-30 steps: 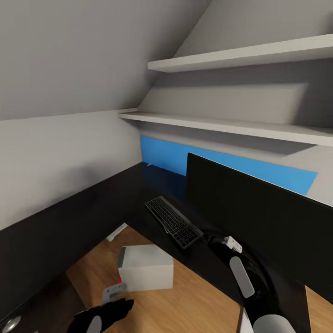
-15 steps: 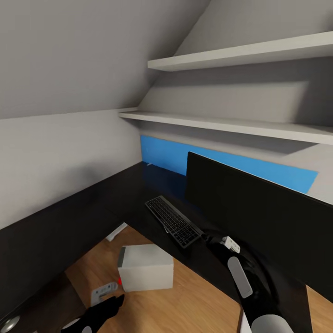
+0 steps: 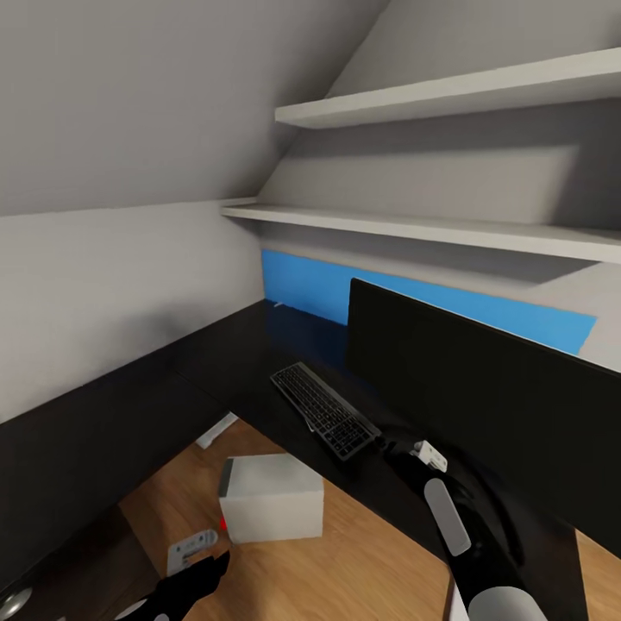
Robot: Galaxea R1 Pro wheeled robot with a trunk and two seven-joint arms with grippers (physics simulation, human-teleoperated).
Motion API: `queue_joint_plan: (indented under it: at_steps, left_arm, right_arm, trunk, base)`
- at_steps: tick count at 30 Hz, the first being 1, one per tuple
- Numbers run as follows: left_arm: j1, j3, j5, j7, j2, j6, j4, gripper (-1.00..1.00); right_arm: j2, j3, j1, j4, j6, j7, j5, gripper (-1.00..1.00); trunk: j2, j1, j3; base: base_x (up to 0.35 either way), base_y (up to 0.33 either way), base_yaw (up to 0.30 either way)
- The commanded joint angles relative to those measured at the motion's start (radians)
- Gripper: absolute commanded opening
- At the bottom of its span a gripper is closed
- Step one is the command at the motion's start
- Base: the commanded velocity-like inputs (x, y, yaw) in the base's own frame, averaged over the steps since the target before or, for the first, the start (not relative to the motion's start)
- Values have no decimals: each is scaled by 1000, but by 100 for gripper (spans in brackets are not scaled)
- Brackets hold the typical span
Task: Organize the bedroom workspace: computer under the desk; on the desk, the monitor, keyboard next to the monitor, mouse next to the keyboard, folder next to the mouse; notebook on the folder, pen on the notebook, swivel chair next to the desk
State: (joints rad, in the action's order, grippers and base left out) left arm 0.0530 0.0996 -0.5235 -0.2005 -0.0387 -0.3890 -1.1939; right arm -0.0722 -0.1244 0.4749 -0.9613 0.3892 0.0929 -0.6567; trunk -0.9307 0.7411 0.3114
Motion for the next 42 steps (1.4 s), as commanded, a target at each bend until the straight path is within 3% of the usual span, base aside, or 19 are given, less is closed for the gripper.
queue_joint_plan:
  at_steps: [1, 16, 26, 29, 30, 36, 39, 40, 41, 42]
  left_arm:
    - [1, 3, -11, -10, -1, -2, -1, 100]
    - [0, 4, -10, -16, -1, -2, 11, 100]
    - [0, 5, -10, -16, 0, -1, 16, 100]
    - [0, 8, -6, -15, 1, -1, 31, 100]
    - [0, 8, -3, -14, 2, -2, 35, 100]
    - [0, 8, -3, -14, 2, -2, 36, 100]
    - [0, 8, -3, -14, 2, -2, 36, 100]
    - [0, 8, -3, -14, 2, -1, 36, 100]
    - [0, 8, -2, -14, 2, -1, 36, 100]
    - [0, 9, 0, -14, 2, -1, 36, 100]
  right_arm:
    - [-1, -2, 1, -2, 5, 7, -11, 100]
    - [0, -2, 1, -2, 7, 7, -11, 100]
    - [0, 2, -1, -2, 5, -31, -8, 100]
    - [0, 32, -1, -3, -3, -34, -3, 100]
    - [0, 64, -1, -4, -5, -33, -3, 100]
    - [0, 75, -1, -9, -5, -33, -3, 100]
    - [1, 119, -1, -14, -7, -34, 1, 100]
    - [1, 178, -1, -16, -8, -30, 10, 100]
    - [0, 286, 1, -17, -27, -6, 57, 100]
    - [-3, 314, 2, -17, -37, 19, 86, 100]
  trunk:
    - [-8, 4, 5]
    - [-113, 62, 52]
    - [-183, 100, 83]
    - [-197, 108, 89]
    - [-197, 108, 89]
    - [-197, 108, 89]
    - [-197, 108, 89]
    - [-197, 108, 89]
    - [-197, 108, 89]
    - [-197, 108, 89]
  base:
    - [0, 0, 0]
    - [0, 0, 0]
    - [0, 0, 0]
    - [0, 0, 0]
    - [0, 0, 0]
    - [0, 0, 0]
    - [0, 0, 0]
    - [0, 0, 0]
    - [0, 0, 0]
    - [0, 0, 0]
